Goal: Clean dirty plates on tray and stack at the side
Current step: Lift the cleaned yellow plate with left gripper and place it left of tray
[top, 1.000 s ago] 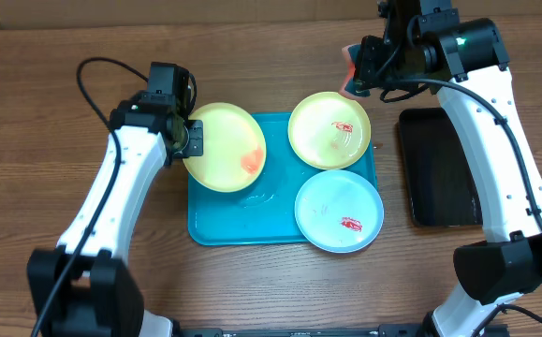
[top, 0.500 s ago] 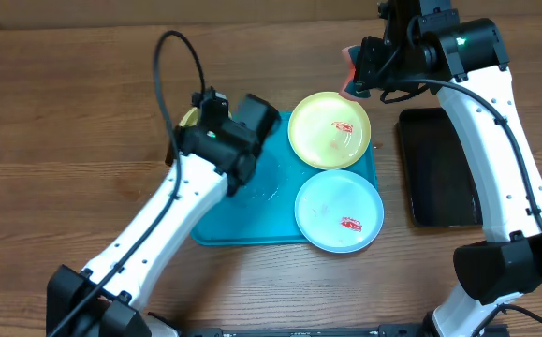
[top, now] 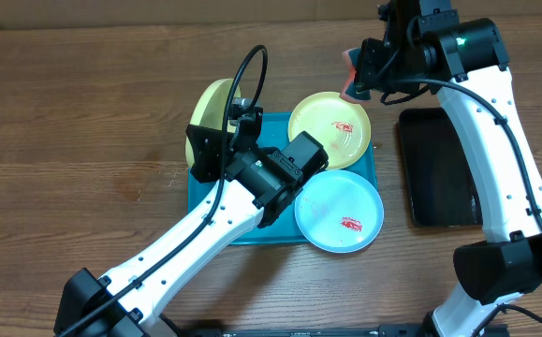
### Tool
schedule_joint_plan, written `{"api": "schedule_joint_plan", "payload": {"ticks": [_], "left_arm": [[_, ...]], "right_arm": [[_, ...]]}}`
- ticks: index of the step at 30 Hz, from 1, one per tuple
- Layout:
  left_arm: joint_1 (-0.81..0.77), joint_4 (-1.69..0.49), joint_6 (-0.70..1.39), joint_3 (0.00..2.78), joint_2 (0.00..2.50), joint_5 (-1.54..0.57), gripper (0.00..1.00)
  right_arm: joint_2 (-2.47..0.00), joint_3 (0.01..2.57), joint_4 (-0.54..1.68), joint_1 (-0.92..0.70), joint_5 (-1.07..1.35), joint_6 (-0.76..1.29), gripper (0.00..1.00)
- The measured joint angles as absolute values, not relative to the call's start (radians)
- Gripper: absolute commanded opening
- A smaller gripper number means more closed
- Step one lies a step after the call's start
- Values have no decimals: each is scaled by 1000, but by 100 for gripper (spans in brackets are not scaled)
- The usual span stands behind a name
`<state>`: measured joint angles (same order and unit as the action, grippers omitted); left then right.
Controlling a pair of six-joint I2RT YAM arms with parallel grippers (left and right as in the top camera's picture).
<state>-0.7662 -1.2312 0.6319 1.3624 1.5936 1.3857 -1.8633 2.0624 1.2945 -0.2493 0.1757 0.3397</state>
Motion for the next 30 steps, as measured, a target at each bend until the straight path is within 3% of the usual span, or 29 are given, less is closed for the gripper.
{"api": "schedule_joint_plan", "payload": {"ticks": [13,24,30], "left_arm": [[-765,-1226,654,1362,1594,1331,4],[-640,-1128,660,1362,1594,712,4],[-372,-1065,518,1362,1594,352,4]], "right_arm": [[-1863,2062,1297,-249,176,339,4],[-1863,2062,1302,-249,176,340,4],[-1863,2062,1302,-249,176,339,4]]}}
